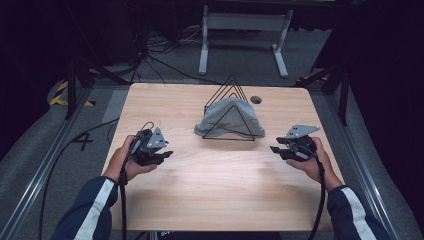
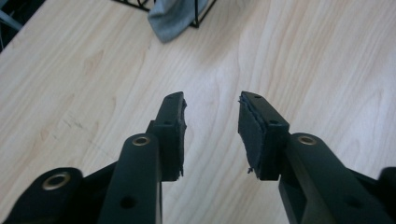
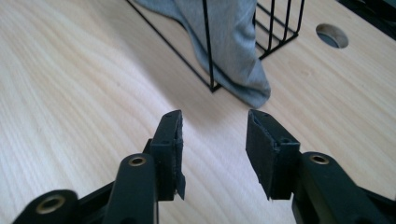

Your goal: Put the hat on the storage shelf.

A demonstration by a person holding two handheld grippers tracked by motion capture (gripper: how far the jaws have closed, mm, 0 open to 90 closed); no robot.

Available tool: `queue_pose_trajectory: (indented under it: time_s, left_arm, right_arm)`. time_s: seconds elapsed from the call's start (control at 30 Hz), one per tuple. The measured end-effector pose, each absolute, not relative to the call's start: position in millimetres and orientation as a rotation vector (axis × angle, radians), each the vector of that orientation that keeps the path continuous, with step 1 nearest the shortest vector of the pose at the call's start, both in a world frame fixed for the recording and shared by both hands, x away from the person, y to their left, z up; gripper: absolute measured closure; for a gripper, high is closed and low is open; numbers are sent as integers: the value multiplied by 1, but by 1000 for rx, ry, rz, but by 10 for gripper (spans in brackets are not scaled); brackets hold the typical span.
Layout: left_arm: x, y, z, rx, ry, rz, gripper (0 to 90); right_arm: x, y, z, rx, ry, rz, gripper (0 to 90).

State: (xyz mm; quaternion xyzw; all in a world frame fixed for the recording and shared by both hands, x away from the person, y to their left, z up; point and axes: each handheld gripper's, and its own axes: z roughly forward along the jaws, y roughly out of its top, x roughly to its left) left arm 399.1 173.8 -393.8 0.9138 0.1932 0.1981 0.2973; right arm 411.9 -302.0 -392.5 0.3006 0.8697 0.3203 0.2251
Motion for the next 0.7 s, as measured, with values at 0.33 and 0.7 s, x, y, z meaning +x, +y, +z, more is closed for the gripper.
queue_pose_trajectory:
  time_s: [0.33, 0.7]
  left_arm:
    - [377, 200, -418, 2429, 585, 493, 434]
    - [349, 230, -449, 2369, 666, 430, 316]
  right_arm:
    - [383, -323, -410, 852, 2394, 838, 412]
    - [349, -361, -438, 983, 2367, 886, 351]
